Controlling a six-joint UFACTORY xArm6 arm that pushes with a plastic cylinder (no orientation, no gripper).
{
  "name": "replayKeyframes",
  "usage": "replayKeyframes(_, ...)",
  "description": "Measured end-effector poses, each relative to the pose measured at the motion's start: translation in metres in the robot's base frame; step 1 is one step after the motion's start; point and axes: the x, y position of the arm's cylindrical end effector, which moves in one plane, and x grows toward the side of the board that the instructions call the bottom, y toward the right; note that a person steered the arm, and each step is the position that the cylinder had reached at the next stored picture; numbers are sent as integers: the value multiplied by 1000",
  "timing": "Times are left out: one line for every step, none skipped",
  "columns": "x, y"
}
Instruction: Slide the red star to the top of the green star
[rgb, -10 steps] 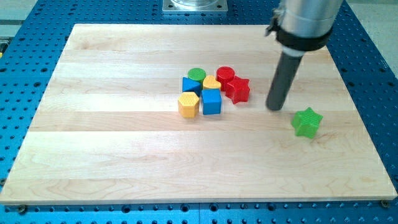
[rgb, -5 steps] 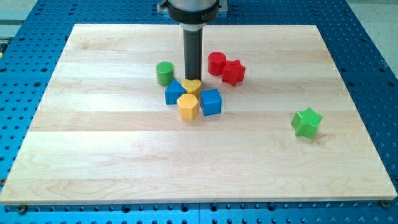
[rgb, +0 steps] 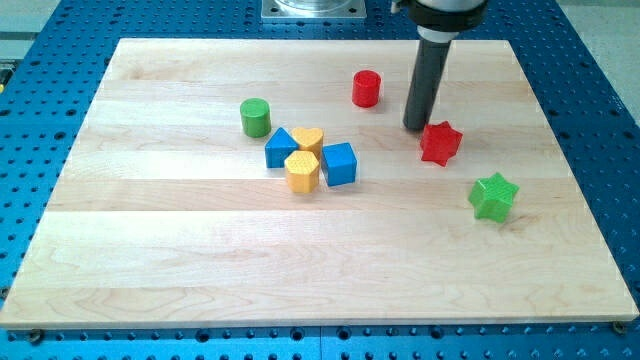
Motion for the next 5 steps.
replayKeyframes(9,25)
replayKeyframes(25,65)
replayKeyframes(7,-6)
replayKeyframes(43,10)
replayKeyframes(37,56)
